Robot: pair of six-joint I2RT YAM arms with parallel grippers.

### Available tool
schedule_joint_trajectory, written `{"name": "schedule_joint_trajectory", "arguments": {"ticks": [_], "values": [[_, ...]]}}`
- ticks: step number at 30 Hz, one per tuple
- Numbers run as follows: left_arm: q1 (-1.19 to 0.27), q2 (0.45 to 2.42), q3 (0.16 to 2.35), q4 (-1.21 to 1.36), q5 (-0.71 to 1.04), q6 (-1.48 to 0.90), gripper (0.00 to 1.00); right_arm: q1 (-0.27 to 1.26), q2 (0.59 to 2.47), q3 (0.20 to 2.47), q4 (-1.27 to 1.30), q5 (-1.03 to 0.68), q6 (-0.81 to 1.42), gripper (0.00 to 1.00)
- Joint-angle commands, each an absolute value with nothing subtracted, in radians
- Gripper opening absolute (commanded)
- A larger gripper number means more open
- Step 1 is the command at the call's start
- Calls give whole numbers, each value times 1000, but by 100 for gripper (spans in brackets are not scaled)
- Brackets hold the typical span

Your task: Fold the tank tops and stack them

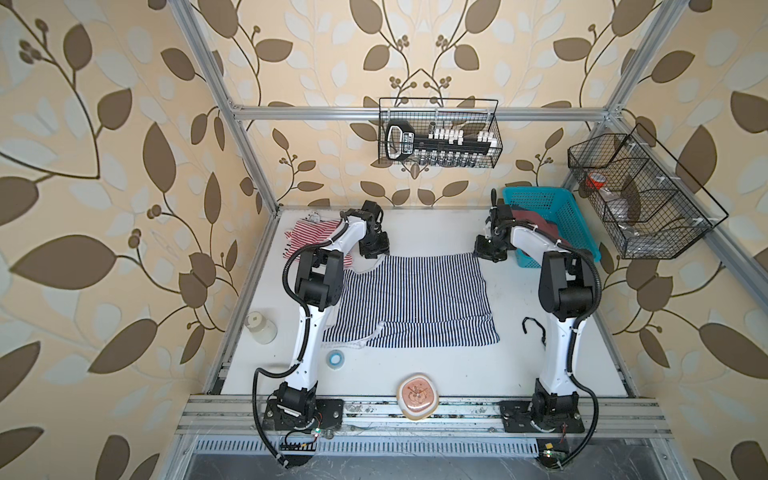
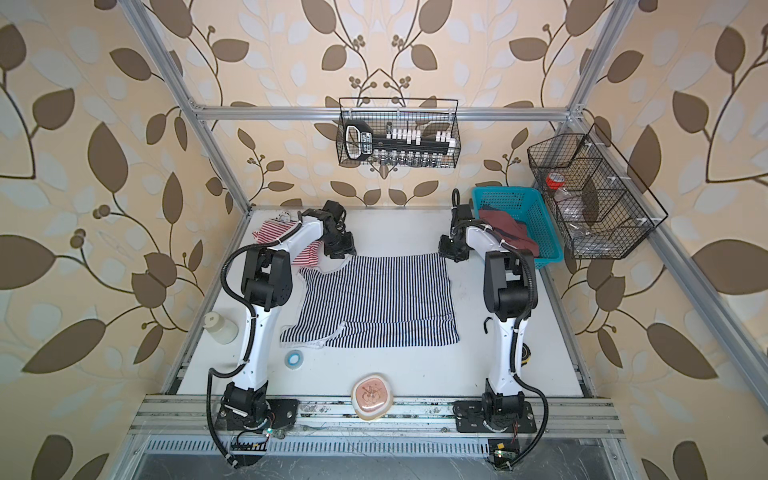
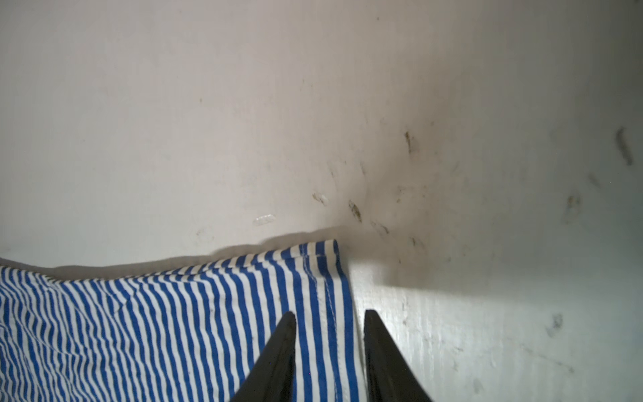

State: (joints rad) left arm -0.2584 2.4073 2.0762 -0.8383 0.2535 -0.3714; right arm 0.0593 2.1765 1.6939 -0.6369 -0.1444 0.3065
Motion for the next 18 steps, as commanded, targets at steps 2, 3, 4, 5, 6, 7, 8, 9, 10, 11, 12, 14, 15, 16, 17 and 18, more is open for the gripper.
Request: {"name": "schedule_joint_trajectory", "arguments": {"ticks": [2,3,4,5,6,7,8,9,10,11,12,14,15,16,17,18], "values": [[-259,2411,2125,-854,260,-359,46,57,2223,1747,-664,-105,308,34],[-259,2411,2123,-855,255,-359,46,57,2227,1754,-668,-105,307,34],[-259,2413,2120,-853,252,-359,46,57,2233,1763,-674,-103,305,34],[-259,2413,2120,-854,251,-356,45,57,2242,1771,-681,-101,304,34],[-259,2416,2120,-856,252,-354,44,57,2250,1781,-690,-98,301,34],[-259,2418,2120,-857,254,-354,42,57,2255,1789,-695,-97,300,33],[-259,2421,2120,-857,257,-354,41,57,2263,1795,-698,-94,299,33],[-259,2423,2120,-858,259,-356,40,57,2267,1801,-699,-93,298,32],[-259,2425,2118,-857,261,-356,39,57,2274,1807,-702,-94,298,31],[-259,2425,2118,-857,261,-357,39,57,2280,1814,-703,-96,299,29],[-259,2426,2117,-857,261,-357,39,57,2284,1821,-704,-97,300,28],[-259,2427,2112,-854,263,-358,39,57,2293,1830,-705,-102,304,27],[-259,2426,2112,-854,264,-358,39,57,2297,1837,-707,-103,305,27],[-259,2425,2111,-854,264,-357,39,58,2301,1842,-710,-103,303,27],[-259,2426,2109,-853,263,-357,39,58,2307,1848,-713,-103,304,27],[-259,2426,2110,-852,265,-357,39,58,2311,1855,-717,-102,304,27]]}}
